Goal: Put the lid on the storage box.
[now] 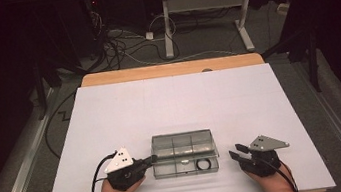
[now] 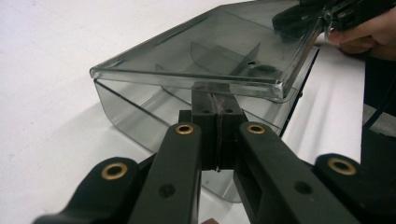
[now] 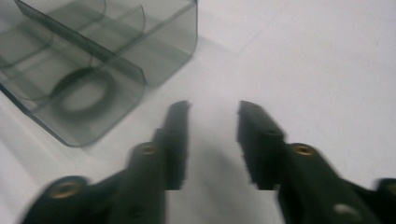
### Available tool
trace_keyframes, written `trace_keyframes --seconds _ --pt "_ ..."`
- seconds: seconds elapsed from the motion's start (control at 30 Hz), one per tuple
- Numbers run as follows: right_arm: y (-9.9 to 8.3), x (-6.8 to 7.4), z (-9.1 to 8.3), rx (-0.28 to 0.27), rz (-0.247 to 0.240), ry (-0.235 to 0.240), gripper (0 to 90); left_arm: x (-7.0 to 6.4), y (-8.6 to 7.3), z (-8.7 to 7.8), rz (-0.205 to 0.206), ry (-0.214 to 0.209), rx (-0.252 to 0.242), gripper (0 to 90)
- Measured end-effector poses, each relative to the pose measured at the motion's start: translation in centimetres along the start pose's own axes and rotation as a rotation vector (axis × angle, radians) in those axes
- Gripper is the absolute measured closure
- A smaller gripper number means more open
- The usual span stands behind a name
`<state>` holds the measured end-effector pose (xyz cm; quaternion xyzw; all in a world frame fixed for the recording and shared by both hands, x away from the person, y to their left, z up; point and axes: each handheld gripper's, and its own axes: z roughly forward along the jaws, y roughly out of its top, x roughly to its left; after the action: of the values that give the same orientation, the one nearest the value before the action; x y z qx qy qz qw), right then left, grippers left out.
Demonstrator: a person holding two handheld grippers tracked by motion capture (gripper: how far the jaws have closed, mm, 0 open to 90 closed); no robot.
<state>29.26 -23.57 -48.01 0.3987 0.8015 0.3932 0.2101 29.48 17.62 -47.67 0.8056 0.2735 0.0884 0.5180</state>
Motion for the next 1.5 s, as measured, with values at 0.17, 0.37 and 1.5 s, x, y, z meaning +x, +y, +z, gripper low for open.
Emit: trace_keyframes --seconds 0.17,0.37,1.5 --pt "0.2 -0.1 0.1 -0.002 0.009 -0.004 25.0 -0.1 -0.4 -0.3 -0.004 0.002 0.010 87.7" --pt "0.5 -0.4 0.6 0.011 0.040 -0.026 0.0 -0.2 -1.0 -0.9 -0.017 -0.002 0.010 87.7" --pt "0.9 -0.7 0.8 -0.022 0.037 -0.038 0.0 5.2 -2.9 -4.1 -0.068 0.272 0.063 87.6"
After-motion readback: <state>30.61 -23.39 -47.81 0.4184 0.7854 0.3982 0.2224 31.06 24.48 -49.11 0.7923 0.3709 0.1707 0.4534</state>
